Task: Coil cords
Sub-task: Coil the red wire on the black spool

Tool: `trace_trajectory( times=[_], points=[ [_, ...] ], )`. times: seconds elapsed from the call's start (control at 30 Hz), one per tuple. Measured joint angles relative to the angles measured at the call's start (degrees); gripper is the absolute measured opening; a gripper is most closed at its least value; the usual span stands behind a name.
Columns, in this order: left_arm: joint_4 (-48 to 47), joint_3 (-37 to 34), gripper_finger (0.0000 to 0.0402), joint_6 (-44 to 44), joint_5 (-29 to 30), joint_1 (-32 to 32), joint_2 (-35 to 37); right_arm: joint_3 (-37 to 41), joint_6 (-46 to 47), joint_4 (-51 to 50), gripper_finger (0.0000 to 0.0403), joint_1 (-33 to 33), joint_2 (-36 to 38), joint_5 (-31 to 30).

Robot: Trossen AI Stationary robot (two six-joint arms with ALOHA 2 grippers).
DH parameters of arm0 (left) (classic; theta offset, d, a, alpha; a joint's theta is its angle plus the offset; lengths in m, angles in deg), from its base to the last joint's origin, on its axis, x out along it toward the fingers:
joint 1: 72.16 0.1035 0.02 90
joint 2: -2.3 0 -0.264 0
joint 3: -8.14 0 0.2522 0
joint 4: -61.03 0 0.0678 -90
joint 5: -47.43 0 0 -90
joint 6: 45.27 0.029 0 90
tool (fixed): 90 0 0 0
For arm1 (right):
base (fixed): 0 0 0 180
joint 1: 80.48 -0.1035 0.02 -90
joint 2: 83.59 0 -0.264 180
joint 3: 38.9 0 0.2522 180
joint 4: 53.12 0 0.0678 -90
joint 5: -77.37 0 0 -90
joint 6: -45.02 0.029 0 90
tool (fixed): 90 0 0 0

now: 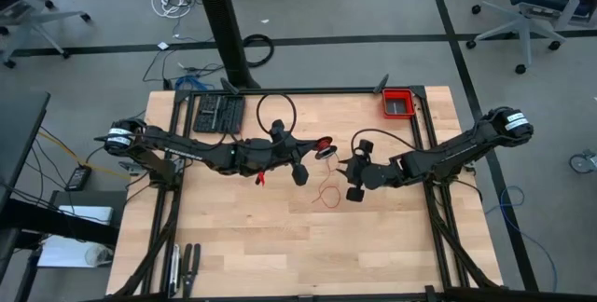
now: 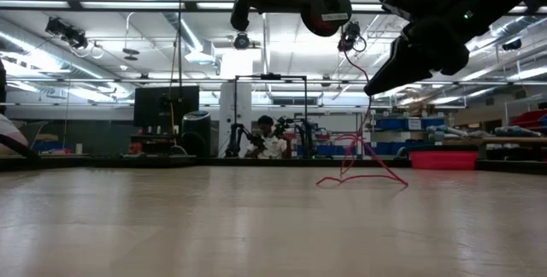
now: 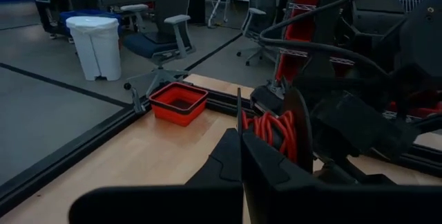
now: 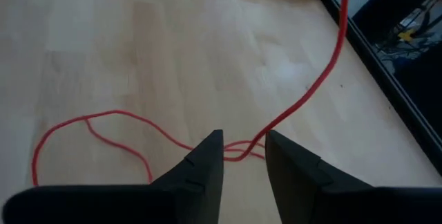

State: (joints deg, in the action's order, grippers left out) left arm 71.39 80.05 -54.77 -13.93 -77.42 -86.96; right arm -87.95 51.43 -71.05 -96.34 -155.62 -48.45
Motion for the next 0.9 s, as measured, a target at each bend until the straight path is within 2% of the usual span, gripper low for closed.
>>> trace_trajectory(
  times=[0.1, 0.2, 0.27, 0.47, 0.7, 0.9],
  points=[
    [0.00, 0.00, 0.0000, 0.00, 0.01, 0.00, 0.00, -0.02, -0.02, 0.70, 0.0075, 0.29, 0.00, -0.02],
    [0.00, 0.00, 0.0000, 0.00, 0.01, 0.00, 0.00, -0.02, -0.46, 0.55, 0.0026, 0.58, 0.00, 0.04],
    [0.00, 0.00, 0.0000, 0.00, 0.01, 0.00, 0.00, -0.02, -1.36, 0.86, 0.0008, 0.70, -0.02, 0.57],
    [0.54, 0.00, 0.0000, -0.01, 1.02, 0.00, 0.00, -0.02, -2.62, 8.19, 0.0003, 2.58, -0.04, 2.44],
    [3.19, 0.02, 0.0000, -1.49, 4.26, 0.00, 0.00, -0.07, -5.19, 18.26, 0.0001, 5.37, -0.04, 10.26],
    [3.72, 0.02, 0.0000, -1.51, 9.14, 0.13, -1.92, -1.90, -5.11, 19.92, 0.0001, 5.25, -0.80, 14.72]
  ],
)
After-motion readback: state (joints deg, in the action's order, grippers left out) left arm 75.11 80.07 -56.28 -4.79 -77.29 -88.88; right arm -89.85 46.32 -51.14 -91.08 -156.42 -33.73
